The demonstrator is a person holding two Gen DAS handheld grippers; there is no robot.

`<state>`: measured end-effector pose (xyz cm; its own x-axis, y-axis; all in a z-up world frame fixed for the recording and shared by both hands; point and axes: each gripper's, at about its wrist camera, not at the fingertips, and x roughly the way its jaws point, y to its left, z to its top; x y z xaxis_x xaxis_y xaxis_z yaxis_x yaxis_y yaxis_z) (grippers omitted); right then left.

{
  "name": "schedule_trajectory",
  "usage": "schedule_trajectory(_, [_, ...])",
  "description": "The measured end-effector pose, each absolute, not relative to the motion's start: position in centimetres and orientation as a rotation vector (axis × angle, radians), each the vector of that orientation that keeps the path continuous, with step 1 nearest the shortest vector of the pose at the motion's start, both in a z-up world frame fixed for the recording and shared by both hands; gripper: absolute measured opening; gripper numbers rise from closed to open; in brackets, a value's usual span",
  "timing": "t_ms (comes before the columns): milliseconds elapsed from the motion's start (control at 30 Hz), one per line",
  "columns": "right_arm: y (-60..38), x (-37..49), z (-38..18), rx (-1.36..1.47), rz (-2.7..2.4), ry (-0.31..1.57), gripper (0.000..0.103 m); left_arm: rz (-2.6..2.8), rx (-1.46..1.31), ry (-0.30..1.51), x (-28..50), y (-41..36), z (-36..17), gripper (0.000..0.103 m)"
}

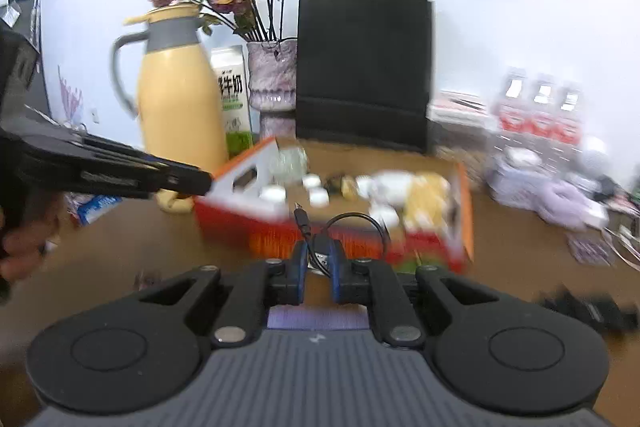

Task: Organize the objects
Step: 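Open both tools over the box to drop the cable and orange piece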

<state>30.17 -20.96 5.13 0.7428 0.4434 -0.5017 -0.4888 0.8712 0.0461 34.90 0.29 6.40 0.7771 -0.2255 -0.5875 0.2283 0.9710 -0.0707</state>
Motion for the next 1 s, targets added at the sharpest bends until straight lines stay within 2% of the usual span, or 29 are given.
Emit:
schedule_trajectory(167, [-15.3,43.5,2.9,-0.15,0.45,0.678,0.012,-0.141,-0.068,0.814,47.2,0.8,2.8,0.01])
schedule_trajectory(300, [-13.2,51.1,-0.6,-0.042,0.44,0.851,0.013,-0.113,-0.086,0.928,51.3,1.2,-0.6,0.012])
schedule_trajectory(333, [-13.0,52.2,-1.2,-0.009,0.44,0.885,0.014,-0.113,-0.095,0.938,51.6,1.3,-1.0,0.014])
schedule_trajectory(400, [-12.8,53.2,-1.9,0.037,0.436,0.919,0.015,-0.129,-0.1,0.922,51.5,1.3,-1.1,0.029])
schedule_trajectory(467, [-12.9,53.2,-1.6,0.061,0.439,0.908,0.03,-0.113,-0.101,0.902,51.2,1.7,-0.5,0.034])
schedule_trajectory(533, [-13.1,52.9,-0.9,0.06,0.438,0.887,0.038,-0.1,-0.115,0.887,51.1,2.1,0.2,0.035])
schedule_trajectory(633, [-13.8,51.9,0.9,0.04,0.416,0.845,0.041,-0.086,-0.126,0.844,49.9,2.9,2.3,0.041])
schedule_trajectory(733, [-15.0,49.8,3.3,0.027,0.409,0.814,0.046,-0.081,-0.104,0.797,47.3,2.9,5.0,0.051])
schedule_trajectory(833, [-16.2,46.5,5.4,0.006,0.409,0.767,0.056,-0.121,-0.052,0.728,42.3,2.3,7.5,0.061])
schedule_trajectory(900, [-17.4,42.7,6.7,-0.01,0.426,0.715,0.065,-0.158,-0.033,0.665,37.2,1.8,8.8,0.075])
schedule_trajectory(967, [-18.7,38.0,7.5,-0.031,0.444,0.661,0.076,-0.194,-0.029,0.605,32.0,1.6,9.5,0.079])
schedule_trajectory(1000, [-19.2,35.7,7.8,-0.042,0.449,0.635,0.078,-0.214,-0.03,0.583,29.4,1.6,9.6,0.081])
